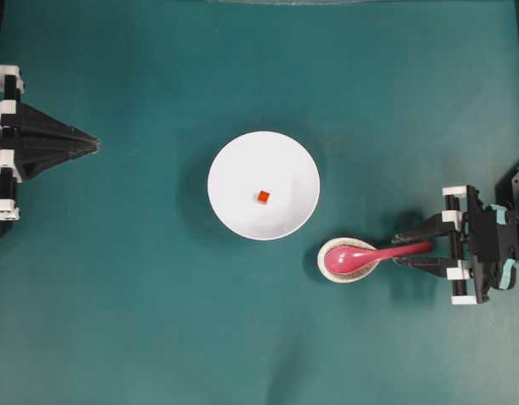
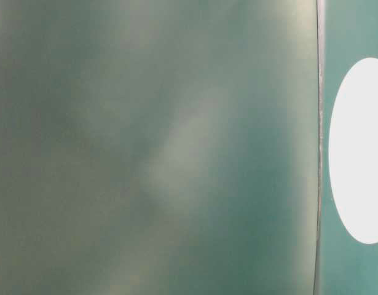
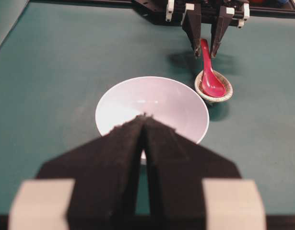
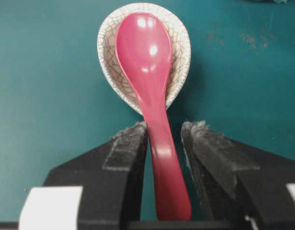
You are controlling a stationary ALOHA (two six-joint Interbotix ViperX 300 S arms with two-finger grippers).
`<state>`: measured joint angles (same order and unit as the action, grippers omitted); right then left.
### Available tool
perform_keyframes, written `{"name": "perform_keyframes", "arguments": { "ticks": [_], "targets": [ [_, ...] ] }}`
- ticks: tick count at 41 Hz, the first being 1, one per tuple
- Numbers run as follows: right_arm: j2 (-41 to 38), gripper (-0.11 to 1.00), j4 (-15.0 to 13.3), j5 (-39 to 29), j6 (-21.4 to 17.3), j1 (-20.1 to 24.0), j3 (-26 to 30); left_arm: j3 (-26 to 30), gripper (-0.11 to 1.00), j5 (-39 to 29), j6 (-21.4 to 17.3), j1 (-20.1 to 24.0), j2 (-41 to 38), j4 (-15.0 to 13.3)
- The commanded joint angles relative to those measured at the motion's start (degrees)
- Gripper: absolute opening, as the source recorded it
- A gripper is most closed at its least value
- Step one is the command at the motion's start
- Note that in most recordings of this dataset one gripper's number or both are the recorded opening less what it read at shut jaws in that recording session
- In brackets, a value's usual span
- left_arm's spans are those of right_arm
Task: Grip the spoon and scoop the red block from the bowl with right arm.
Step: 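Close the right gripper on the pink spoon handle and secure the grip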
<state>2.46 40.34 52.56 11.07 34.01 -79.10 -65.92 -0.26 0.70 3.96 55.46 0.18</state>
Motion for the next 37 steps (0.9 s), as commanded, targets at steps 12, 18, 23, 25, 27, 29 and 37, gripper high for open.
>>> {"name": "perform_keyframes", "arguments": {
  "ticks": [12, 18, 23, 25, 27, 29, 37],
  "targets": [
    [0.53, 0.41, -1.23, -0.70, 0.35, -0.09, 0.79, 1.58, 0.00, 0.26, 0.00, 0.18, -0.44, 0.18],
    [0.53, 0.41, -1.23, -0.70, 0.62, -0.09, 0.62, 1.58, 0.00, 0.26, 0.00, 0.18, -0.44, 0.09],
    [0.53, 0.40, -1.23, -0.70, 0.79, -0.09, 0.62, 1.58, 0.00, 0.26, 0.00, 0.18, -0.44, 0.09],
    [0.53, 0.39, -1.23, -0.70, 0.88, -0.09, 0.62, 1.58, 0.00, 0.26, 0.00, 0.18, -0.44, 0.09],
    [0.53, 0.38, -1.23, -0.70, 1.14, -0.09, 0.62, 1.58, 0.00, 0.26, 0.00, 0.18, -0.44, 0.09],
    [0.53, 0.37, -1.23, -0.70, 1.67, -0.09, 0.62, 1.58, 0.00, 0.26, 0.00, 0.18, -0.44, 0.09],
    [0.53, 0.31, -1.14, -0.70, 2.64, -0.09, 0.70, 1.58, 0.00, 0.18, 0.09, 0.18, -0.44, 0.18]
  ]
}}
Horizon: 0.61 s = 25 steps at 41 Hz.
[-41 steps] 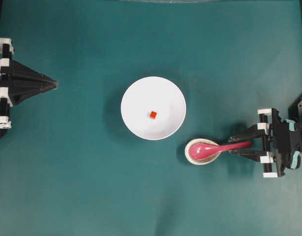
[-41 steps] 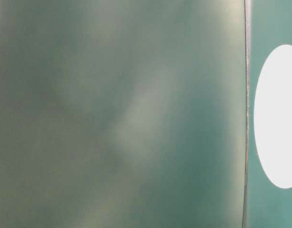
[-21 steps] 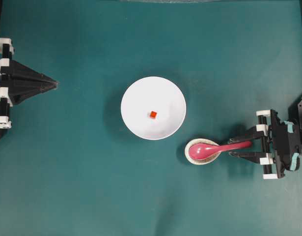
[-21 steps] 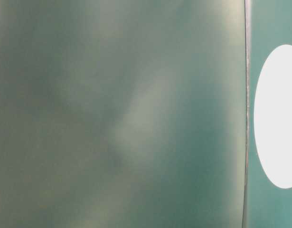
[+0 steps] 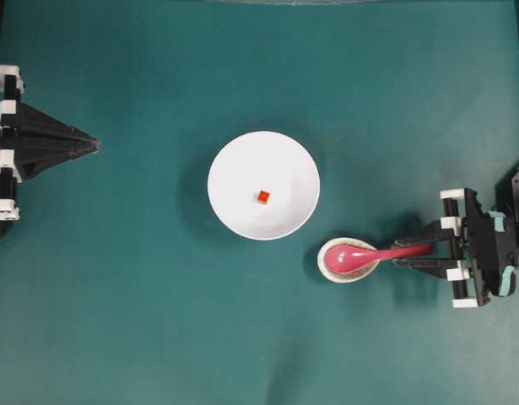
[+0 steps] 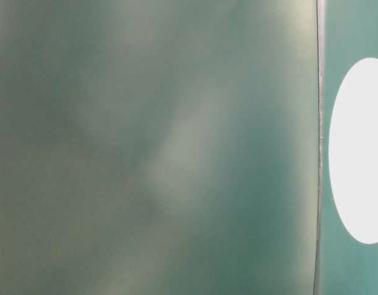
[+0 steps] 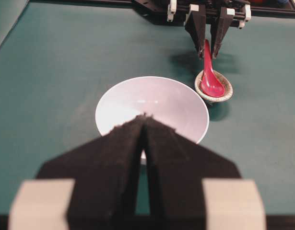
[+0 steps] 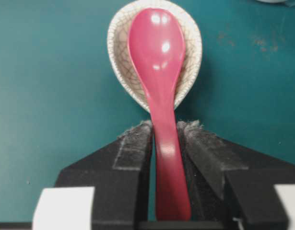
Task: Grip the spoon and scoop the red block from the bowl with right arm.
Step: 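Close the right gripper on the pink spoon handle and secure the grip, then lift the spoon with the right gripper and carry it over the white bowl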
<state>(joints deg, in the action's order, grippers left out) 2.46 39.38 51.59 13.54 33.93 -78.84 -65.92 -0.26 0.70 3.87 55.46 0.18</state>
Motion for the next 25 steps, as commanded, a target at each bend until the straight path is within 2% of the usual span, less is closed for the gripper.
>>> {"name": "perform_keyframes", "arguments": {
  "ticks": [1, 25],
  "targets": [
    [0.53, 0.30, -0.18, 0.26, 0.18, 0.00, 0.44, 1.58, 0.00, 0.09, 0.09, 0.26, -0.44, 0.18],
    [2.11, 0.24, -0.09, 0.18, 0.18, 0.00, 1.05, 1.58, 0.00, -0.44, 0.09, 0.26, -0.44, 0.09]
  ]
}}
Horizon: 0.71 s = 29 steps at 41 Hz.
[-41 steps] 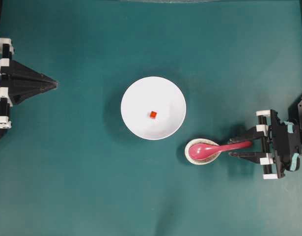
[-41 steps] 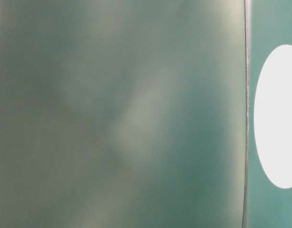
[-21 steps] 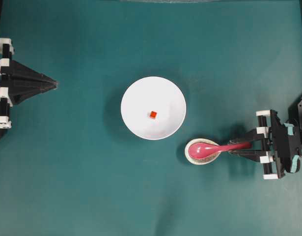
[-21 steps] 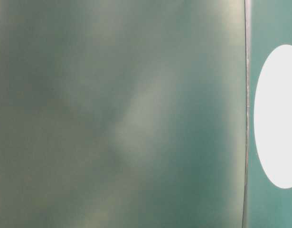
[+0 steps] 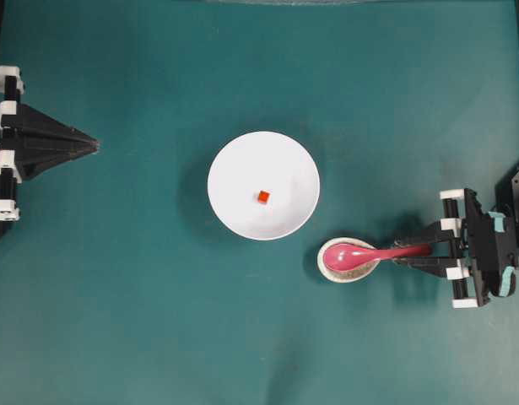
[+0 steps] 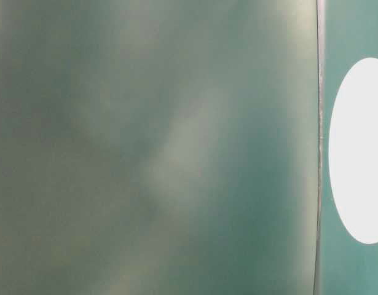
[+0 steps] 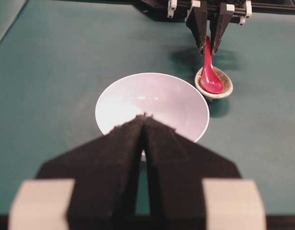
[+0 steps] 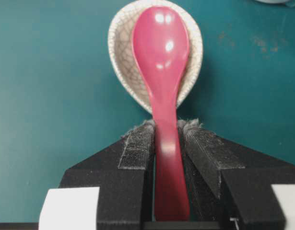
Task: Grip the spoon and scoop the red block from the bowl with right arm.
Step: 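Lift the spoon with the right gripper and carry it over the white bowl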
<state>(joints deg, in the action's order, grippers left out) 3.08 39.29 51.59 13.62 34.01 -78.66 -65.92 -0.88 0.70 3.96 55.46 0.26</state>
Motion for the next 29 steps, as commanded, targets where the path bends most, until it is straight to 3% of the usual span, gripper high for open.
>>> {"name": "perform_keyframes", "arguments": {
  "ticks": [1, 13, 22, 29],
  "targets": [
    [2.11, 0.24, 0.09, 0.09, 0.09, -0.09, 0.88, 1.58, 0.00, 0.18, 0.09, 0.18, -0.44, 0.00],
    [11.69, 0.24, 0.09, -4.92, 0.26, -1.76, 1.76, 1.58, 0.00, 0.18, 0.09, 0.18, -0.26, 0.09],
    [22.59, 0.24, 0.09, -15.38, 3.25, -6.86, 4.13, 1.76, 0.00, 0.18, 0.09, 0.18, 0.00, 0.00],
    [30.67, 0.24, -0.09, -28.21, 8.70, -14.24, 8.35, 1.67, 0.00, 0.18, 0.00, 0.18, 0.09, 0.09]
  ]
}}
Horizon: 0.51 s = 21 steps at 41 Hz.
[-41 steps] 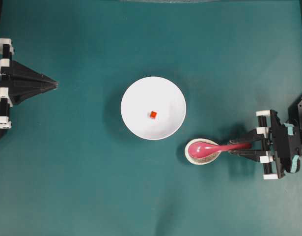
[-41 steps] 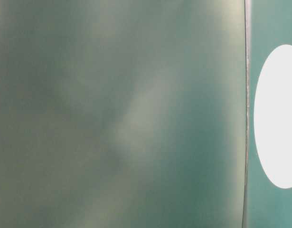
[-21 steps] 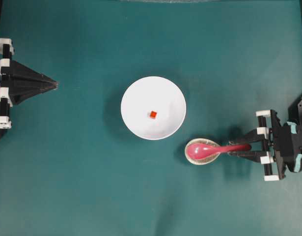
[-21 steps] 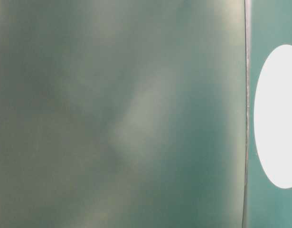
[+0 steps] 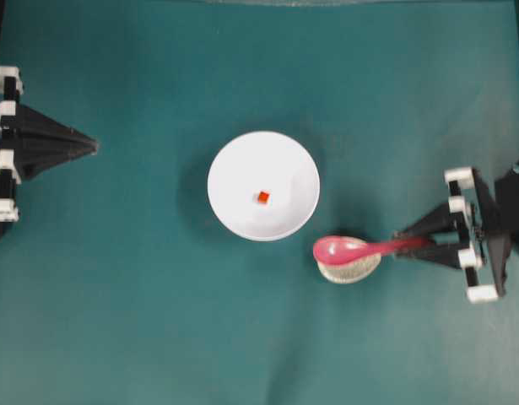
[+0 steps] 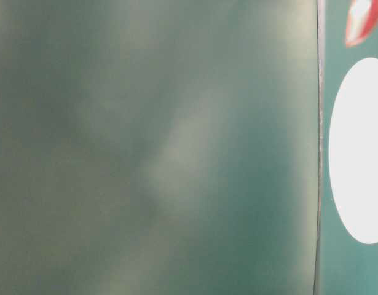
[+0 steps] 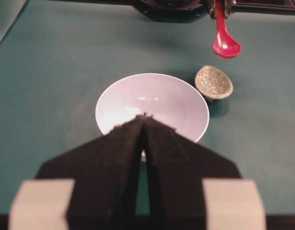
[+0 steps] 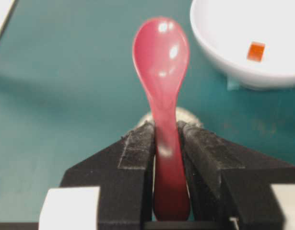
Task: Grip the spoon and scoop the red block from the bowl with right arm.
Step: 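Lift the spoon with the right gripper and carry it over the white bowl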
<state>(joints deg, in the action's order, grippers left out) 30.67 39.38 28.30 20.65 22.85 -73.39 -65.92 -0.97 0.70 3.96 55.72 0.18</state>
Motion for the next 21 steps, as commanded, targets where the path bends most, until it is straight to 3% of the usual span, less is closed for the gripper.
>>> {"name": "perform_keyframes", "arguments": {
  "ticks": [1, 9, 21],
  "targets": [
    [3.78, 0.24, -0.18, -6.59, 2.20, -4.04, 3.69, 1.67, 0.00, 0.26, 0.00, 0.18, -0.18, 0.09],
    [8.35, 0.24, -0.26, -21.71, 6.50, -14.24, 10.72, 1.76, 0.00, 0.26, 0.00, 0.18, -0.18, 0.09],
    [7.29, 0.24, -0.26, -34.10, 6.50, -25.14, 20.57, 1.76, 0.00, 0.26, 0.00, 0.18, 0.35, 0.09]
  ]
}}
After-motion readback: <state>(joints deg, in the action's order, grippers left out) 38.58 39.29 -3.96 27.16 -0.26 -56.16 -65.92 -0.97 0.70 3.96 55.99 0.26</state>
